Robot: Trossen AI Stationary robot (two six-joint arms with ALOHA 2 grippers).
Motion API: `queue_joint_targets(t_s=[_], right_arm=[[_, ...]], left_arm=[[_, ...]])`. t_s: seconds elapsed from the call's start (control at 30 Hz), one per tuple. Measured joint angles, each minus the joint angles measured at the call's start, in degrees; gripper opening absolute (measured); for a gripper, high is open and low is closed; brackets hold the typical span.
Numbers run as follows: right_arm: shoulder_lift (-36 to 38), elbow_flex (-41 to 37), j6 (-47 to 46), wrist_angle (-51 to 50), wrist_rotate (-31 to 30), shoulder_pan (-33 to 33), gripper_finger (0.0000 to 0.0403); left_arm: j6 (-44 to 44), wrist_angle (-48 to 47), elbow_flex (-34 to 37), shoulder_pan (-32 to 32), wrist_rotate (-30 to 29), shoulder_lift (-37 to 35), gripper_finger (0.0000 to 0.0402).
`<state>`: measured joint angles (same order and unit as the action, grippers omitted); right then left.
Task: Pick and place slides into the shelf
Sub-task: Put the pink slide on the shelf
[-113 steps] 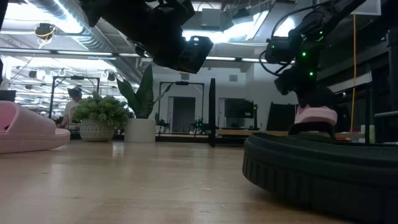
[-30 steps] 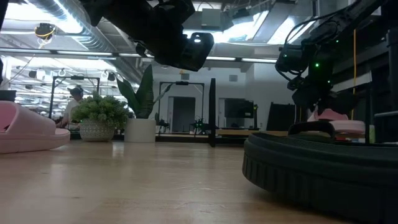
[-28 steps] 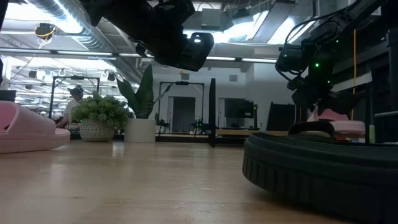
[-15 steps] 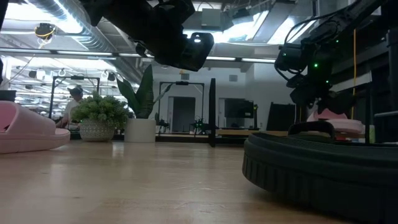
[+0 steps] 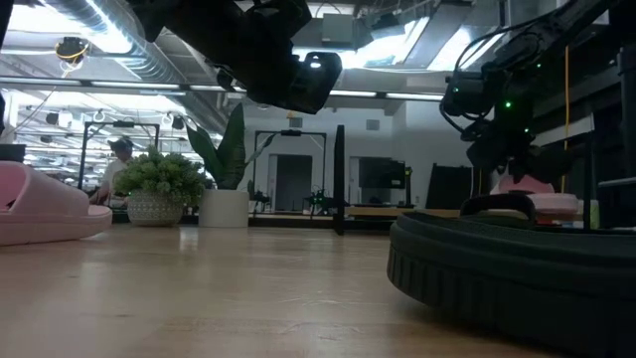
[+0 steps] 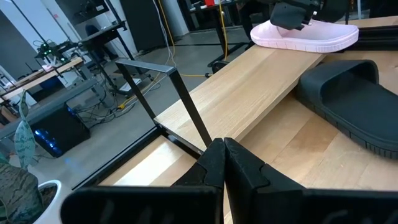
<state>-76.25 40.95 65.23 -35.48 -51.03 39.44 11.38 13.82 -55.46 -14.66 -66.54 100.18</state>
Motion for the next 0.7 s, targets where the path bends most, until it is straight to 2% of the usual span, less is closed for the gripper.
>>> queue_joint_targets(t_s=[0.3, 0.5, 0.7], right_arm=[[0.00, 0.00, -0.66, 0.00, -0.63, -2.71, 0.0205], [0.02, 0.00, -2.70, -0.49, -0.92, -4.95, 0.0204], [0.02, 0.00, -4.33, -1.79, -4.71, -6.35, 0.0201]], left_arm=[[0.00, 0.00, 0.00, 0.00, -0.01, 0.00, 0.0000], [0.00, 0.00, 0.00, 0.00, -0.02, 0.00, 0.0000], [0.00, 0.00, 0.00, 0.00, 0.00, 0.00, 0.0000]])
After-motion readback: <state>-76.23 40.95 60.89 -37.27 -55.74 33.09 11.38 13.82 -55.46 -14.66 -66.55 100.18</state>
